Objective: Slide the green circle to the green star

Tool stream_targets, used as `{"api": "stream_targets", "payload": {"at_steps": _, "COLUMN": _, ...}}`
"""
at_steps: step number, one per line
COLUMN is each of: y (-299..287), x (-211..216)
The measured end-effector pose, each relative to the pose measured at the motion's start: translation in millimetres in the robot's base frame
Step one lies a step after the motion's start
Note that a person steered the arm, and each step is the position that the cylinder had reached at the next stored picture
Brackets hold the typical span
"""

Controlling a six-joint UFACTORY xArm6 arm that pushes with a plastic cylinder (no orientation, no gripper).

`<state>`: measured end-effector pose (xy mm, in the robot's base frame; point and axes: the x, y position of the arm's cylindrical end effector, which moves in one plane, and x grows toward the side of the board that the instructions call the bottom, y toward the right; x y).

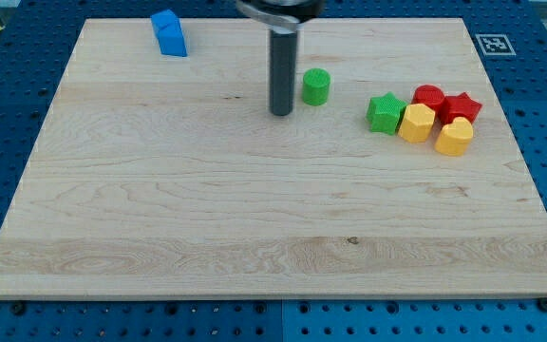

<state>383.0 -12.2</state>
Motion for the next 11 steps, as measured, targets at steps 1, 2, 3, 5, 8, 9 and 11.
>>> {"api": "stream_targets", "payload": {"at_steps": 1, "y": -13.7, "x": -22.8}}
{"api": "stream_targets", "payload": {"at_steps": 2, "y": 5.9, "x": -48.9}}
{"api": "stream_targets", "payload": {"at_steps": 3, "y": 11.9, "x": -49.8}}
{"api": "stream_targets", "payload": {"at_steps": 5, "y": 49.7, "x": -49.8}}
{"api": "stream_targets", "payload": {"at_steps": 8, "y": 95.6, "x": -21.6}}
{"api": "stream_targets", "payload": {"at_steps": 9, "y": 100.9, "x": -24.3}}
{"api": "stream_targets", "payload": {"at_steps": 11, "y": 117.5, "x": -33.1}}
